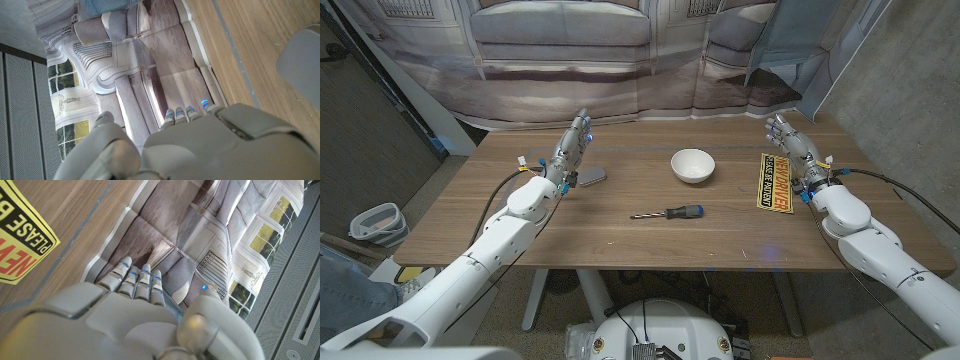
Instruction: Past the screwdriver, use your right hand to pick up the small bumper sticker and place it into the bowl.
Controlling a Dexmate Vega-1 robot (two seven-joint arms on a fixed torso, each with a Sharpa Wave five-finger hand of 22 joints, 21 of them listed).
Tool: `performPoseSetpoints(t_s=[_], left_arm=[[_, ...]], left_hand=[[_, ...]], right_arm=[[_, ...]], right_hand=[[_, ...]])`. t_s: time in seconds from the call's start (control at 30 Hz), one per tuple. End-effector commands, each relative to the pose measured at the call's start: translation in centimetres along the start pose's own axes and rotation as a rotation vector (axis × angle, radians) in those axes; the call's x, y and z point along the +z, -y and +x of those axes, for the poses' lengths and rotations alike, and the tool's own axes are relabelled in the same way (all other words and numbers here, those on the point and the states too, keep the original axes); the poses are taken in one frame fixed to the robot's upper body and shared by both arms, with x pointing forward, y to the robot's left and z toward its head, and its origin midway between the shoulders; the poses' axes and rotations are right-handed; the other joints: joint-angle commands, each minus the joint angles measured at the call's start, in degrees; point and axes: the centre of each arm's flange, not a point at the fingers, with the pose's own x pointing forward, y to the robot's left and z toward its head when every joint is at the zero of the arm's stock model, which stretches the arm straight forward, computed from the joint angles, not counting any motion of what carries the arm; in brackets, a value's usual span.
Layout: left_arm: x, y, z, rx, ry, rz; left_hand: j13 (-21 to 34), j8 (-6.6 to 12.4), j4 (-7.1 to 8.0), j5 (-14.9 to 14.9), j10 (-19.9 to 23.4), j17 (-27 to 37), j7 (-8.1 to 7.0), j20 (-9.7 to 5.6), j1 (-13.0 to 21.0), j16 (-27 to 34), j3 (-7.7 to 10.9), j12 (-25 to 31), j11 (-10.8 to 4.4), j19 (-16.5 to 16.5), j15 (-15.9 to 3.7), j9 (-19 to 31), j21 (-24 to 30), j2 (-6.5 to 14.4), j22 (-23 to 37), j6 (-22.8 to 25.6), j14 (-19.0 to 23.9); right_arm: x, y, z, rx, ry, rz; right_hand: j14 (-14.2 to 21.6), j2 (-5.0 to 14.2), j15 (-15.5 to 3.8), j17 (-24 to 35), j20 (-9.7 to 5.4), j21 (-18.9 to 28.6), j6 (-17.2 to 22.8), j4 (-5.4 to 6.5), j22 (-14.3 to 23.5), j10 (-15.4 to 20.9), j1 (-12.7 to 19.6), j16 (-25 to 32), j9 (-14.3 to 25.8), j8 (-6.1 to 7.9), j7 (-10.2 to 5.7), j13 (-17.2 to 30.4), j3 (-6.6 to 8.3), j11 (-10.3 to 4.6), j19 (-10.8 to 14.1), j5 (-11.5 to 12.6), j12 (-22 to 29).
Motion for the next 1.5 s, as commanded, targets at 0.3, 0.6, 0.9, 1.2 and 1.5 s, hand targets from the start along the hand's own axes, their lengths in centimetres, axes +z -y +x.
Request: performPoseSetpoints(t_s=[0.3, 0.6, 0.9, 1.2, 1.5], left_arm=[[0.6, 0.3, -0.9, -0.006, 0.026, -0.016], [0.5, 0.2, -1.5, 0.004, 0.026, -0.016], [0.6, -0.1, -1.8, 0.02, 0.017, -0.012], [0.5, -0.1, -1.7, 0.013, 0.009, -0.007], [0.5, -0.2, -1.6, 0.012, 0.007, -0.006]], left_hand=[[0.1, 0.01, 0.05, 0.4, 0.4, 0.2, 0.21, -3.56, 0.5, 0.1, -0.32, 0.1, 0.03, -1.1, 0.54, 0.3, 0.1, 0.1, 0.2, 0.6, -1.1], [0.1, 0.04, 0.05, 0.4, 0.6, 0.2, 0.18, -3.47, 0.5, 0.1, -0.44, 0.2, 0.06, -1.0, 0.58, 0.3, 0.1, 0.1, 0.2, 0.7, -1.0], [0.1, 0.12, 0.02, 0.4, 0.9, 0.2, 0.31, -3.54, 0.6, 0.2, -0.59, 0.2, 0.16, -0.7, 0.6, 0.3, 0.1, 0.2, 0.2, 1.1, -0.7], [0.1, 0.1, 0.0, 0.4, 0.9, 0.2, 0.27, -3.38, 0.7, 0.2, -0.7, 0.2, 0.2, -0.7, 0.72, 0.3, 0.1, 0.2, 0.2, 1.2, -0.6], [0.1, 0.07, -0.01, 0.4, 0.9, 0.2, 0.37, -3.28, 0.8, 0.1, -0.81, 0.2, 0.19, -0.8, 0.76, 0.3, 0.0, 0.2, 0.2, 1.2, -0.5]], right_arm=[[0.0, 0.5, -1.3, -0.033, 0.016, -0.064], [0.5, 0.3, -1.0, -0.037, 0.03, -0.125], [0.7, 0.1, -0.8, -0.037, 0.033, -0.165], [0.4, 0.0, -1.0, -0.048, 0.028, -0.218], [0.2, 0.2, -1.4, -0.066, 0.027, -0.276]], right_hand=[[1.6, -0.01, -0.23, 0.2, -2.42, 0.3, 0.8, -0.51, 0.2, 1.5, 0.7, 0.4, 0.2, 0.12, -0.05, 0.3, 0.06, -0.28, 1.3, 0.3, 0.4], [2.1, -0.02, -0.29, 0.2, -2.54, 0.3, 1.1, -0.61, 0.2, 1.9, 0.8, 0.5, 0.2, 0.12, -0.16, 0.3, 0.01, -0.42, 1.7, 0.3, 0.4], [2.3, 0.03, -0.39, 0.2, -2.5, 0.3, 1.3, -0.7, 0.2, 2.2, 0.8, 0.4, 0.2, 0.1, -0.3, 0.3, -0.03, -0.63, 1.9, 0.4, 0.4], [2.7, 0.07, -0.51, 0.2, -2.57, 0.3, 1.5, -0.78, 0.2, 2.4, 0.9, 0.4, 0.2, 0.09, -0.51, 0.3, -0.05, -0.57, 2.2, 0.5, 0.4], [3.2, 0.07, -0.81, 0.2, -2.65, 0.3, 1.7, -0.88, 0.2, 2.8, 1.0, 0.5, 0.3, 0.1, -0.7, 0.3, -0.09, -0.82, 2.6, 0.6, 0.5]])
